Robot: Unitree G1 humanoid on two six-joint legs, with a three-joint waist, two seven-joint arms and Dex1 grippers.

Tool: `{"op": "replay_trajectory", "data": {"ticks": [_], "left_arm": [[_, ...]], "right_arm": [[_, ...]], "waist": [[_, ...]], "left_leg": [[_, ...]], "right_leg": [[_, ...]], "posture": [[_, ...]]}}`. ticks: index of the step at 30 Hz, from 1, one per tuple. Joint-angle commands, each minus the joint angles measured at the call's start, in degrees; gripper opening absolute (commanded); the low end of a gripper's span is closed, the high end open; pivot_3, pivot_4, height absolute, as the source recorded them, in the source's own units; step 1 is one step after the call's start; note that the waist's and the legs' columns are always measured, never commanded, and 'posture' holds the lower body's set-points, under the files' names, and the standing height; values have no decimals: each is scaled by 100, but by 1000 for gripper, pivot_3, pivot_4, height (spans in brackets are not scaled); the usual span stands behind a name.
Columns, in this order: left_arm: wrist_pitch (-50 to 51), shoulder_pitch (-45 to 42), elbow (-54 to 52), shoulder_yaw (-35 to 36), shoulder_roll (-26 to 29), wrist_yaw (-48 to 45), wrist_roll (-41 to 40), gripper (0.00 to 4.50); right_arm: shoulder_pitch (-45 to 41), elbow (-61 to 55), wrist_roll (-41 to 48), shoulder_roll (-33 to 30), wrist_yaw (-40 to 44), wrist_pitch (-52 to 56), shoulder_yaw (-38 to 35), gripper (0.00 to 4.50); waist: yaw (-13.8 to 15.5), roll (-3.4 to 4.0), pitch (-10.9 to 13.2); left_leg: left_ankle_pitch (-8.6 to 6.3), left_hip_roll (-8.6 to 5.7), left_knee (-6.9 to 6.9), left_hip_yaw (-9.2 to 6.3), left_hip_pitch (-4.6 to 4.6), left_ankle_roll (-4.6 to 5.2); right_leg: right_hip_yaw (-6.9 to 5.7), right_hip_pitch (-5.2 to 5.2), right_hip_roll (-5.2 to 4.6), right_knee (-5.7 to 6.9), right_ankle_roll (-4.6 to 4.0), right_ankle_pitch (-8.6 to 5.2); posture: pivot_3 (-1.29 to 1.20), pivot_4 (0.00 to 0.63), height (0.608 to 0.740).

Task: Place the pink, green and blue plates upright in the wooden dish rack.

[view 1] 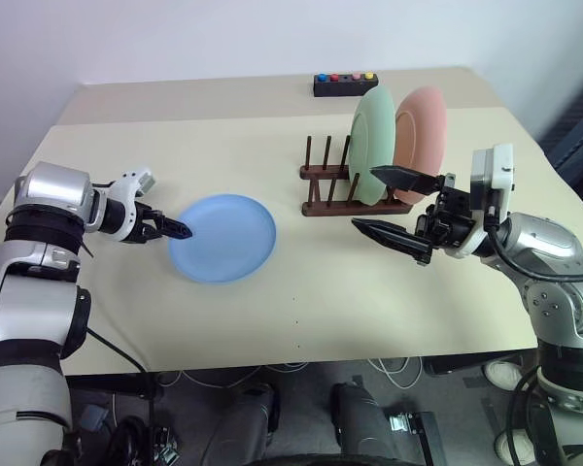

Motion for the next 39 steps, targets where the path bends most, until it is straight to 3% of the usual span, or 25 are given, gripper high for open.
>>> {"op": "replay_trajectory", "data": {"ticks": [1,5,12,17,22,25,29,34,39], "left_arm": [[-36,-55,309,123,-271,17,97,2102],[-134,-80,424,255,-391,24,194,27],[-303,-60,433,761,-339,221,185,27],[-604,167,-233,2157,-280,718,-488,27],[0,379,-1133,3587,-368,1367,-1259,27],[-376,666,-2234,4708,-996,2063,-1893,27],[-903,880,-3474,5661,-2036,3289,-2433,27],[-1622,1143,-4715,5890,-3116,4310,-2904,27],[-2439,1520,-5652,5432,-3997,5125,-2843,27]], "right_arm": [[-19,-189,33,-39,-37,-72,-128,4500],[-11,-212,-18,-58,-61,-73,-104,4500],[-47,-207,-114,-57,-36,-127,-52,4500],[-145,-158,-375,-122,69,-261,103,4500],[-391,-92,-644,-135,51,-365,259,4500],[-792,73,-1512,-142,-8,-1050,613,4500],[-1320,191,-2286,157,-260,-1821,1023,4500],[-1824,539,-3989,471,-972,-3109,1702,4500],[-2192,1231,-6027,289,-1778,-4387,2313,4500]], "waist": [[12,0,0],[19,-1,-1],[-5,-5,-1],[-18,-10,2],[-30,-17,6],[-18,-17,6],[-3,-23,5],[-12,-26,5],[-2,-31,4]], "left_leg": [[0,-1,1,0,0,0],[0,-2,2,-1,0,0],[0,-2,4,-2,0,0],[0,-1,2,-3,-1,0],[1,1,2,-4,-3,-1],[2,1,3,-4,-2,-4],[5,1,9,-3,-3,-10],[25,1,8,-1,-4,-47],[27,1,10,3,-3,-51]], "right_leg": [[0,1,-1,0,1,0],[-1,2,-2,0,1,-1],[-2,2,-2,2,2,-1],[-2,-2,-1,3,2,-1],[-2,-7,0,6,1,0],[-2,-6,-1,5,1,0],[-3,-2,-2,5,1,1],[-2,-5,-2,8,1,1],[-1,-4,0,7,0,1]], "posture": [[0,150,740],[0,150,740],[0,150,740],[0,150,740],[0,150,740],[0,150,740],[0,150,740],[0,150,740],[0,150,740]]}}
